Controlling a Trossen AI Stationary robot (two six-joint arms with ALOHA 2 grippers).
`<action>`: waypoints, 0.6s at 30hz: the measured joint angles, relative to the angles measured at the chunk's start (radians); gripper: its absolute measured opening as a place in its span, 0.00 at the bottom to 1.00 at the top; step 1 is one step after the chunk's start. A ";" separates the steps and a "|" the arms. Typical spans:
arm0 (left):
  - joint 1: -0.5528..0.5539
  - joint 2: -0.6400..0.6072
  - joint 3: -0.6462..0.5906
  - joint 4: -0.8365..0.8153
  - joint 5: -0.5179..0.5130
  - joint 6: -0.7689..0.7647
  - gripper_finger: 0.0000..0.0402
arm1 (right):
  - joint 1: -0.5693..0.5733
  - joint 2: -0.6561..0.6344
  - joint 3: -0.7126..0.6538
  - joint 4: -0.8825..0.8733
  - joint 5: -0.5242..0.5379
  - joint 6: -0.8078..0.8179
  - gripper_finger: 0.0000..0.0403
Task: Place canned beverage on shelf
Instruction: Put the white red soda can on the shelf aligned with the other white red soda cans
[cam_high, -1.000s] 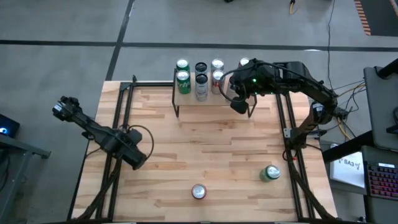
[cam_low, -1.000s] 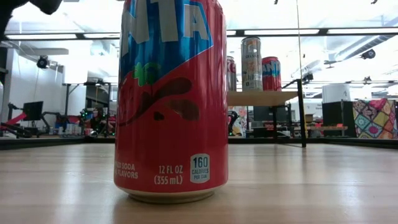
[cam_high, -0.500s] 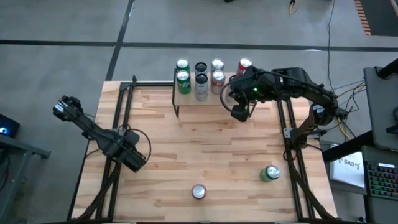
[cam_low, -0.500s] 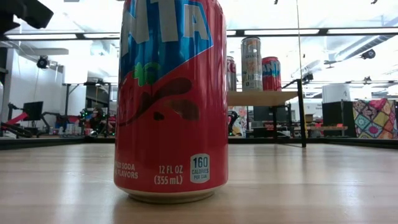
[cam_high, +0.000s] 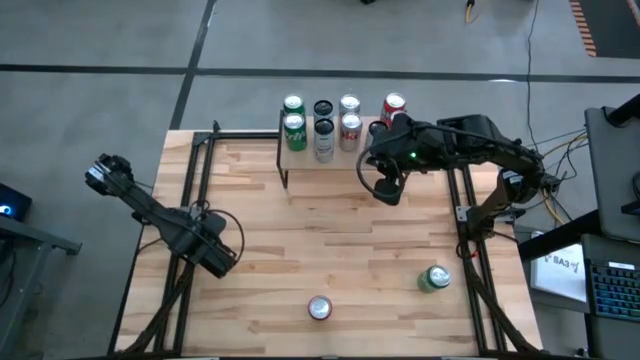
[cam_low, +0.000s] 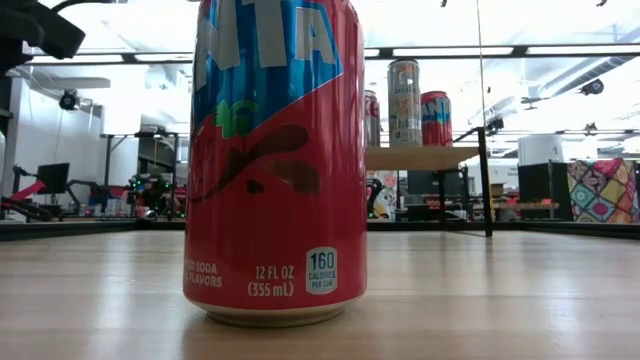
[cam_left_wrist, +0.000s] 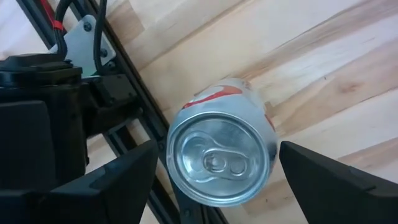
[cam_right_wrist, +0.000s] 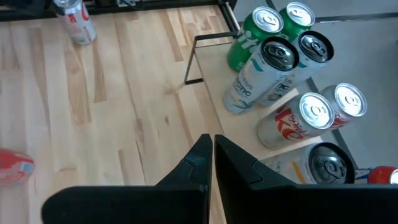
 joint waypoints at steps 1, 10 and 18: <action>0.000 0.001 -0.004 0.001 0.000 -0.001 0.80 | 0.003 0.000 -0.001 0.000 0.000 0.007 0.02; 0.000 0.006 -0.054 0.040 -0.005 -0.022 0.80 | 0.011 0.001 -0.028 0.000 0.000 0.025 0.02; -0.003 0.006 -0.059 0.067 -0.053 -0.042 0.80 | 0.018 0.001 -0.060 0.000 0.000 0.040 0.02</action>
